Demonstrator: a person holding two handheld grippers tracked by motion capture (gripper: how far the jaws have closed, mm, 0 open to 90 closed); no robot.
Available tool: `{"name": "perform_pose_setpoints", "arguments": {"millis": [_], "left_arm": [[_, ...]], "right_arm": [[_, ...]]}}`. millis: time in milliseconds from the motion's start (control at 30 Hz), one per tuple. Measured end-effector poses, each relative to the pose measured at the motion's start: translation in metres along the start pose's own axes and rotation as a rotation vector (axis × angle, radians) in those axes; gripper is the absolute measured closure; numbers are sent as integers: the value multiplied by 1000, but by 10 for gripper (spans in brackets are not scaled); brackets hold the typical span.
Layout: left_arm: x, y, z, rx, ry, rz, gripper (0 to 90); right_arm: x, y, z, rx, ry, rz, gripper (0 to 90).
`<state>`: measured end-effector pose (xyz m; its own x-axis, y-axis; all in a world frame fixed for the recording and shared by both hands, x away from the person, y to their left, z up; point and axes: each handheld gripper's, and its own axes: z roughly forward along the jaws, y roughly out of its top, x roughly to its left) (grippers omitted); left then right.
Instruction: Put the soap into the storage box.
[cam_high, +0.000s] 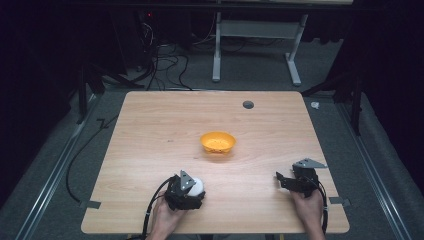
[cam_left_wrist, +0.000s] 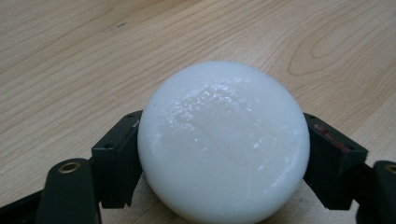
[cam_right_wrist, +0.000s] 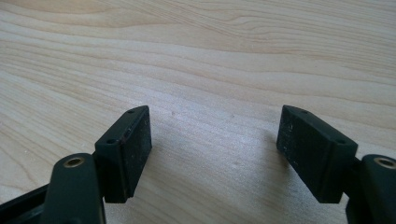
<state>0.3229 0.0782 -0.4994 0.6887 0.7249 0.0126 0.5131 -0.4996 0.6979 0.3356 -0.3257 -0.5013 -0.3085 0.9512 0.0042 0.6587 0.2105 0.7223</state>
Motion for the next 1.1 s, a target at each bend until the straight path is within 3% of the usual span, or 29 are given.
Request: {"name": "perform_pose_setpoints", "arguments": {"millis": [167,433,667,900,1100], "left_arm": [[-1,5,0,24,32,34,244],[4,11,-3,8,-18,-22,246],[8,29,-13,-10,-26,-2,245],[16,42,-19,-44,-66,-47,245],[20,51,-23,-42,-62,-46,245]], "right_arm": [[-1,0,0,-2,3,-1,274],[-1,0,0,-2,7,2,273],[-2,0,0,-3,12,9,273],[-3,0,0,-8,18,15,275],[-3,0,0,-8,19,20,274]]}}
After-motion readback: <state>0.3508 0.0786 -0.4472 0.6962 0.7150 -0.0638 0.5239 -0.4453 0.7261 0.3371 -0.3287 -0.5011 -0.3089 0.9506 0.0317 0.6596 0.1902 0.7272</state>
